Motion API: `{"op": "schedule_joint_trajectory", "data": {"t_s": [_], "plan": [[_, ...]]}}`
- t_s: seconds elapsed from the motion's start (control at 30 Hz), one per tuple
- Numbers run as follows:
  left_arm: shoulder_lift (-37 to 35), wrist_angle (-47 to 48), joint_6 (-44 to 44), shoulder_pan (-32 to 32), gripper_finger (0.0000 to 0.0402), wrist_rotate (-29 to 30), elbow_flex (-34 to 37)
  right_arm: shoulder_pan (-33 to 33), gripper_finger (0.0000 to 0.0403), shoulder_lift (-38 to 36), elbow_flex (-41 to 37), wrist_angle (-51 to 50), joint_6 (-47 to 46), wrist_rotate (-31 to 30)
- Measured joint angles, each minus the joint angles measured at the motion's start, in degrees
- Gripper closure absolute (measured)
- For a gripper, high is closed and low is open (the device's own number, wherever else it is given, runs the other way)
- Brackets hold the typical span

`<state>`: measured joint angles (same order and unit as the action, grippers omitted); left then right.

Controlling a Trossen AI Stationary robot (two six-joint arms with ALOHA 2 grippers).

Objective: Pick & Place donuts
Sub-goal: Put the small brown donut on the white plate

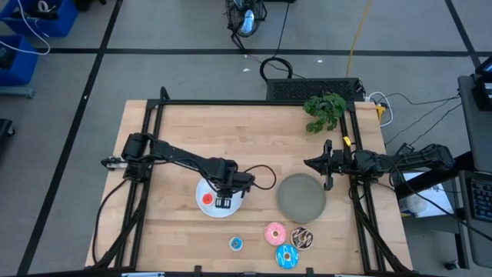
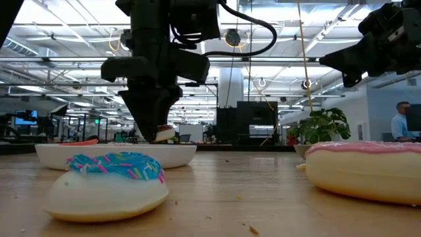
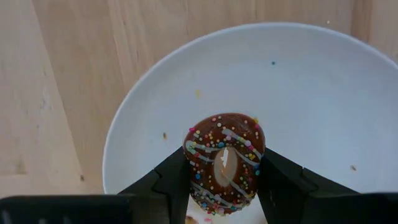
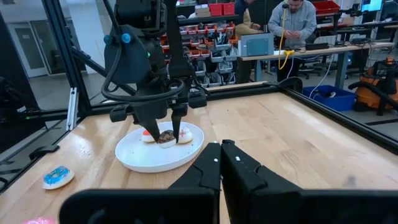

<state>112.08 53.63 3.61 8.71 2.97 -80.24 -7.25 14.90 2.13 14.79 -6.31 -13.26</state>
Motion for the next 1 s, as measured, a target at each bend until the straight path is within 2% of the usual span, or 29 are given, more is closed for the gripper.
{"op": "schedule_joint_trajectory", "data": {"t_s": [0.5,1.0], "plan": [[0.6,-4.3,0.4,-2.1,0.0241,-1.6,4.6,0.0,0.0403,0.0,0.0,0.0,0.1,0.0],[0.6,-4.5,-1.3,-2.3,0.024,-1.7,4.8,0.0,0.0403,0.0,0.0,-0.5,0.1,0.0]]}}
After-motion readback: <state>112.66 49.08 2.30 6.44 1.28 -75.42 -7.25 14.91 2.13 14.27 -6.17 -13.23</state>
